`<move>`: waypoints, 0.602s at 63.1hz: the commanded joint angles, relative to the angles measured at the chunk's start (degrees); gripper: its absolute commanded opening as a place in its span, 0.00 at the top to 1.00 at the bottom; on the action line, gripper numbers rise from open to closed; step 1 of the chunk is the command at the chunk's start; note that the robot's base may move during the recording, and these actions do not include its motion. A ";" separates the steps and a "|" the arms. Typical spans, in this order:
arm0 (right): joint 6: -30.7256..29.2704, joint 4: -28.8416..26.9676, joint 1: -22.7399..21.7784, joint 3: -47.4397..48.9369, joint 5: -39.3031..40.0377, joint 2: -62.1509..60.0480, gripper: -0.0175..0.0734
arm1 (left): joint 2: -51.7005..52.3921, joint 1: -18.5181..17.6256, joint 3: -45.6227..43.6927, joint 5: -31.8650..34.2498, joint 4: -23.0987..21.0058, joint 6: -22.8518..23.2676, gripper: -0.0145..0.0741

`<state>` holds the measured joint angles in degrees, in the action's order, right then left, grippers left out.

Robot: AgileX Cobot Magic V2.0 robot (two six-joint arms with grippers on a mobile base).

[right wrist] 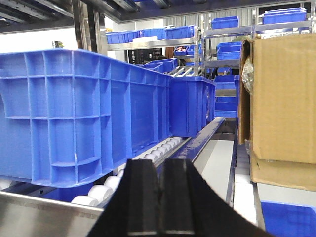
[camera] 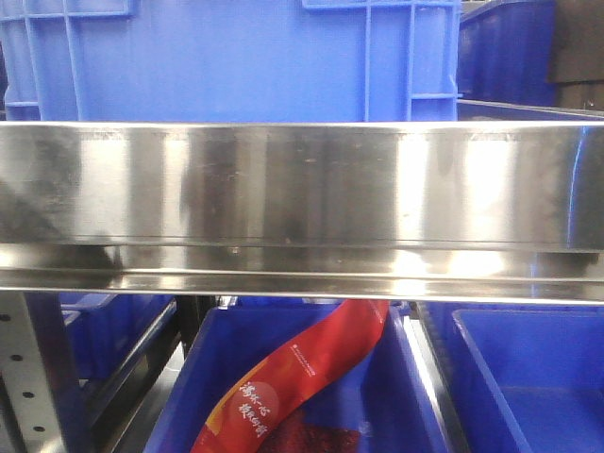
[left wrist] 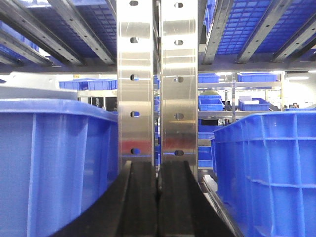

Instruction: Grab PVC pipe and place in blue bin

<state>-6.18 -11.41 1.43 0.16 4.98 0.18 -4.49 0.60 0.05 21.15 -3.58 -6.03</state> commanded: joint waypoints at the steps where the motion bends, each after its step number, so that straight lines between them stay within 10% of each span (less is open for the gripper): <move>1: 0.04 0.04 -0.35 -0.16 -0.26 -0.18 0.99 | 0.59 0.28 -0.05 -0.29 -0.29 0.23 0.96; 38: 0.04 0.04 -0.35 -0.16 -8.48 -0.18 0.99 | 0.59 0.28 -0.05 -12.01 -0.29 0.23 0.96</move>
<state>-6.18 -11.41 1.43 0.16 -3.87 0.18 -4.14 0.60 0.09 9.44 -3.58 -6.03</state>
